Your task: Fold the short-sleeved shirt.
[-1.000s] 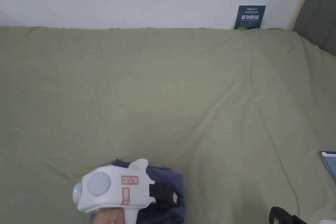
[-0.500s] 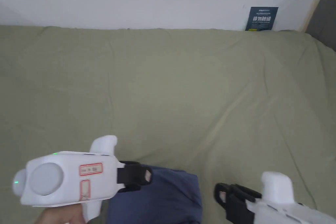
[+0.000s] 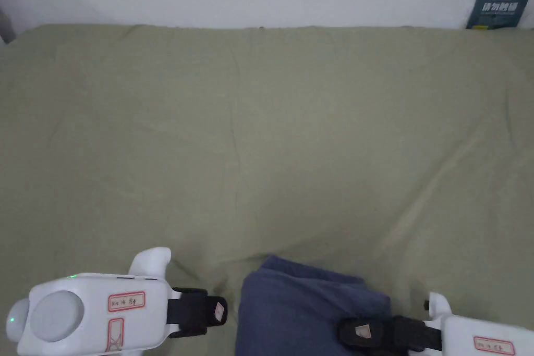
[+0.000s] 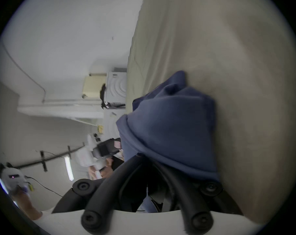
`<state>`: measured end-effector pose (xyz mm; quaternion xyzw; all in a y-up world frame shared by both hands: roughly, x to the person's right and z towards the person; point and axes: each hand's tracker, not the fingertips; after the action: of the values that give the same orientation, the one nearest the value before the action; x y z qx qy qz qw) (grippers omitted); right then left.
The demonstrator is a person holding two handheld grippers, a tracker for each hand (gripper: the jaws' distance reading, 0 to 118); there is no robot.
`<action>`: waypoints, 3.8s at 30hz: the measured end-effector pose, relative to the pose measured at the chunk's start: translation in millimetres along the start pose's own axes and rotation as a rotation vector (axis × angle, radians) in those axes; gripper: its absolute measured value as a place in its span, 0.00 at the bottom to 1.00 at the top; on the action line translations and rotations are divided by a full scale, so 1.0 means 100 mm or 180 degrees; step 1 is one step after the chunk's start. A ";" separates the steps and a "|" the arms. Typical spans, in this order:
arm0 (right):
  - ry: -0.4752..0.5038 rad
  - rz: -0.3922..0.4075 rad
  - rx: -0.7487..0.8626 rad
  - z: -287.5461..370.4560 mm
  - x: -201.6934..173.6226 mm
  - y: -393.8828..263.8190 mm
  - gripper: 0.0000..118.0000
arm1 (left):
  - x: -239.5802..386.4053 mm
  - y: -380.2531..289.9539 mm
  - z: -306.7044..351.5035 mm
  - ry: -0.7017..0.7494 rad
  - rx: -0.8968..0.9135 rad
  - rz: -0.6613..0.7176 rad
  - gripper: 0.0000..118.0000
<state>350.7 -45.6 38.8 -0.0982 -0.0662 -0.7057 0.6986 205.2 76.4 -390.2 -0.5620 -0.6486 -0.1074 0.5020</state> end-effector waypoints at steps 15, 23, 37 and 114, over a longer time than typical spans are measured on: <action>-0.0053 0.0036 -0.0039 -0.04 -0.01 0.03 0.01 | -0.17 0.17 -0.89 -0.1094 -0.0397 0.0063 0.95; -0.0232 0.0176 -0.0035 -0.06 -0.15 0.02 0.01 | -0.28 0.21 -0.94 -0.1083 -0.0420 0.0007 0.28; -0.0640 0.0885 0.0197 -0.09 -0.97 -0.24 0.01 | -1.46 0.82 0.79 -0.0311 -0.0147 0.0239 0.28; -0.2960 0.3732 0.3440 0.43 -3.05 -0.43 1.00 | 2.22 0.42 0.67 0.1727 0.2861 -0.1299 1.00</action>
<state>310.6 262.1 11.5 -0.0501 -0.6002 -0.0017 0.7983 235.4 276.1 -268.2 -0.1083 -0.5738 -0.0562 0.8099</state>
